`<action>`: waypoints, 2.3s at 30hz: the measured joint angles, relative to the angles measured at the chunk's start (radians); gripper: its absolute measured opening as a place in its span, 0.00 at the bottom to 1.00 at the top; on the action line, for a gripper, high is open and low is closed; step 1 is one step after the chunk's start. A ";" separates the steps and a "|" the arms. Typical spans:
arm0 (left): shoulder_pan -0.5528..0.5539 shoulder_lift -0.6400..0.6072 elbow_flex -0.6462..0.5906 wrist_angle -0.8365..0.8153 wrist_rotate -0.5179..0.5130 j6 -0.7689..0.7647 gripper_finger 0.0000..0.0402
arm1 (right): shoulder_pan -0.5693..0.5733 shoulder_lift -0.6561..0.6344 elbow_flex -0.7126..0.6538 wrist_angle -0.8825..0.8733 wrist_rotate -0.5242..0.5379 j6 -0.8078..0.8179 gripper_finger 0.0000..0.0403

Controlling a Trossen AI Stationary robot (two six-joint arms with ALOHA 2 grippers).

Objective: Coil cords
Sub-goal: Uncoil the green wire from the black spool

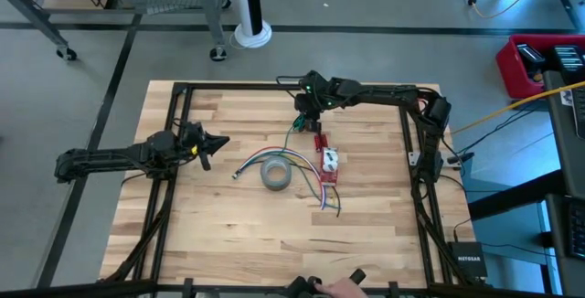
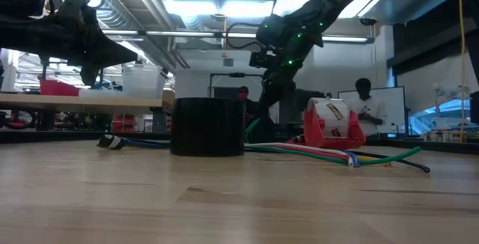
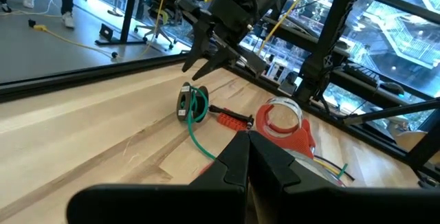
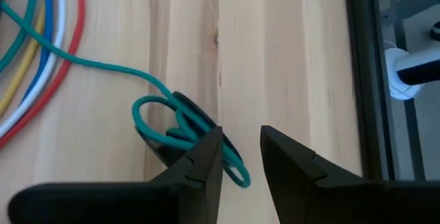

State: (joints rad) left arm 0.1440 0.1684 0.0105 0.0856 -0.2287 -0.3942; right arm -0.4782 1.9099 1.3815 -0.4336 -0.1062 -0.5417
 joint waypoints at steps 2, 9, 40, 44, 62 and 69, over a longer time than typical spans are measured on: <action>0.000 0.000 0.000 0.000 0.000 0.000 0.00 | 0.000 0.000 0.000 -0.013 -0.003 -0.002 0.26; 0.000 0.000 0.000 0.000 0.000 0.000 0.00 | 0.000 0.000 0.000 -0.039 -0.003 -0.001 0.26; 0.000 0.004 0.000 -0.022 0.000 0.000 0.00 | 0.002 0.065 0.001 0.018 0.000 -0.010 0.07; 0.000 0.005 0.000 -0.024 0.000 -0.003 0.00 | 0.001 0.065 0.001 0.025 0.032 0.018 0.05; 0.000 0.005 0.000 -0.024 0.000 0.027 0.00 | 0.001 0.068 0.147 0.122 0.029 0.316 0.01; 0.000 0.005 0.000 -0.022 0.000 -0.053 0.00 | 0.001 0.067 0.281 0.133 -0.154 0.534 0.01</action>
State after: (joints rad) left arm 0.1440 0.1730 0.0105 0.0635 -0.2291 -0.4469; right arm -0.4774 1.9765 1.6621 -0.3004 -0.2597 -0.0073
